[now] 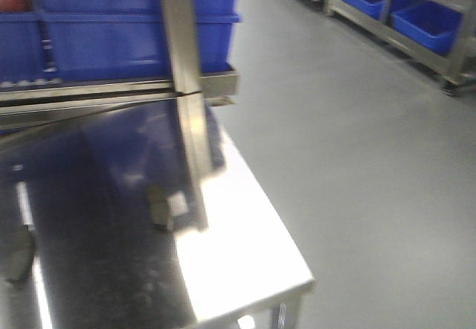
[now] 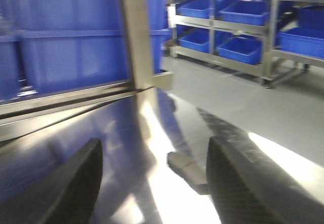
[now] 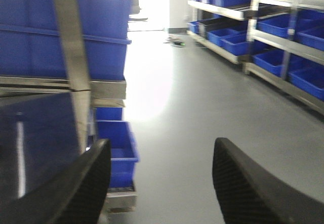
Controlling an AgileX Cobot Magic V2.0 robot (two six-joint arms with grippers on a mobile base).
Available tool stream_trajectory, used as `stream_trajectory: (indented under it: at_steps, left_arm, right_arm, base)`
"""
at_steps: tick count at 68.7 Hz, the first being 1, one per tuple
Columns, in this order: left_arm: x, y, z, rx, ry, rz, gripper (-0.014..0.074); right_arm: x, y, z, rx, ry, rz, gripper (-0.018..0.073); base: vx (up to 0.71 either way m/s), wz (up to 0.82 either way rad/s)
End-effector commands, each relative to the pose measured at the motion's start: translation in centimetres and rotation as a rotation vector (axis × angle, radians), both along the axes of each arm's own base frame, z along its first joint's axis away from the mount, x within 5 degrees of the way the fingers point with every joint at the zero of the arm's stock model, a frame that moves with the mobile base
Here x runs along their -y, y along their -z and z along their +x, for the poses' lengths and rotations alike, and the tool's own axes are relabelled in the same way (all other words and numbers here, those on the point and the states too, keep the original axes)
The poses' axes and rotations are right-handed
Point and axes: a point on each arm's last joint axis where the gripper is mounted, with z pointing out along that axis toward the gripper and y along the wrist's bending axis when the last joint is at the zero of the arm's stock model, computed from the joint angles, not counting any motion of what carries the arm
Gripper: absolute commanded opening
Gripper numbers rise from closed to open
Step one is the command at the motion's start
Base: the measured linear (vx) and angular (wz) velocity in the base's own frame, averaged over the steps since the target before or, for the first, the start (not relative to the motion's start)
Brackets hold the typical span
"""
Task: Move and align brake pads A on conveyor
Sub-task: 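Turn the base to face the stainless steel table with brake pads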
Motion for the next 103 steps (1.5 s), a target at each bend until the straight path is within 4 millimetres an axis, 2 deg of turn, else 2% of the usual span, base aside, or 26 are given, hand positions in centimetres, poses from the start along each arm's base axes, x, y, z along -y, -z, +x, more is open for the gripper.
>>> stream_trajectory:
  at_steps: [1, 43, 103]
  left_arm:
    - [0.20, -1.50, 0.06, 0.083, 0.019, -0.029, 0.0439]
    - [0.20, -1.50, 0.06, 0.083, 0.019, -0.029, 0.0439]
    - [0.20, -1.50, 0.06, 0.083, 0.019, -0.029, 0.0439]
  right_arm:
    - [0.09, -1.45, 0.02, 0.084, 0.011, -0.006, 0.0432]
    - [0.09, -1.45, 0.02, 0.084, 0.011, -0.006, 0.0432]
    - [0.09, -1.45, 0.02, 0.085, 0.011, -0.006, 0.0432]
  base:
    - [0.20, 0.77]
    - [0.14, 0.58]
    - [-0.01, 0.00]
